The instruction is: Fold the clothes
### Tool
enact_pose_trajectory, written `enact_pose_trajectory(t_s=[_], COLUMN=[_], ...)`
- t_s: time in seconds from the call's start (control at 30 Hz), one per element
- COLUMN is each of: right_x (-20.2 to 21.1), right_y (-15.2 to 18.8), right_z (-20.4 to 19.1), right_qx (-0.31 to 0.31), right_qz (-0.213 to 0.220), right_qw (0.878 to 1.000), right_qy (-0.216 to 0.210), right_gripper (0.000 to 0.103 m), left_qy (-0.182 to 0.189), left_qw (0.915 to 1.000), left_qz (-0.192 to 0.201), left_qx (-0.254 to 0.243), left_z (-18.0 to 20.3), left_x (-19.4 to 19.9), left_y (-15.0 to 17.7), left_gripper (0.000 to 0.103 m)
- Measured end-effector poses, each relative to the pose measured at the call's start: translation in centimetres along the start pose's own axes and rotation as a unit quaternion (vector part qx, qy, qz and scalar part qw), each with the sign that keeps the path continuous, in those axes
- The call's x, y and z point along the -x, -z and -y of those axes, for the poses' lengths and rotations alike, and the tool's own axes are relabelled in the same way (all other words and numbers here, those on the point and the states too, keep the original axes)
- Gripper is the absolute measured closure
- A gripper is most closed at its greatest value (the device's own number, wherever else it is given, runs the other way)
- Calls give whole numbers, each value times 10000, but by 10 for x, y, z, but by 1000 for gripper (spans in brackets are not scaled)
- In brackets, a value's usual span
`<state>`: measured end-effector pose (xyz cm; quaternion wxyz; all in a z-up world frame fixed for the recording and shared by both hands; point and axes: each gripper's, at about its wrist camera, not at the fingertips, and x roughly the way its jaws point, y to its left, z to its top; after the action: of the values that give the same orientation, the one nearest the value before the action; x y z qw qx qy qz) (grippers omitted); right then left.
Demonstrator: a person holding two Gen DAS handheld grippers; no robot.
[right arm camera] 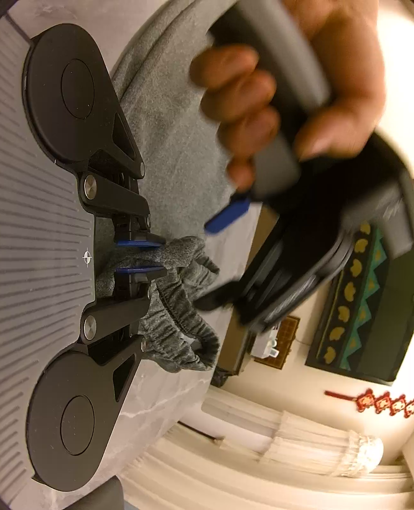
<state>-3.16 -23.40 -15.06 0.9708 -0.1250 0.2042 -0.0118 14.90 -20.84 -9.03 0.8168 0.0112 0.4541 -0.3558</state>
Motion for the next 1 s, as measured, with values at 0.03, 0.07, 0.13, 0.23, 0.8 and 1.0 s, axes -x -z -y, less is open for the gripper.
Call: enact_pose_trajectory(t_s=[0.03, 0.07, 0.13, 0.23, 0.8, 1.0], right_x=[0, 0, -1, -5, 17, -4], right_y=[0, 1, 4, 6, -10, -10], right_z=[1, 2, 3, 3, -25, -73], right_qx=[-9, -6, 16, 72, 336, 848], right_qz=[-3, -18, -85, -151, 676, 108], right_qw=[10000, 10000, 9999, 9997, 9970, 9933], right_qy=[-32, -67, -126, -154, -188, -779], right_gripper=[92, 92, 92, 92, 92, 91], left_qy=[47, 141, 359, 550, -179, -634], left_qw=[10000, 9998, 9990, 9961, 9968, 9868], left_qz=[-43, -71, -103, -194, 718, 449], left_qx=[-45, -85, -253, -660, 313, 1424], left_z=[4, 6, 16, 34, -11, -81], left_x=[-5, -8, -13, -20, 40, 36], left_y=[-1, -2, -4, -9, 14, 54], left_gripper=[14, 14, 14, 14, 92, 92])
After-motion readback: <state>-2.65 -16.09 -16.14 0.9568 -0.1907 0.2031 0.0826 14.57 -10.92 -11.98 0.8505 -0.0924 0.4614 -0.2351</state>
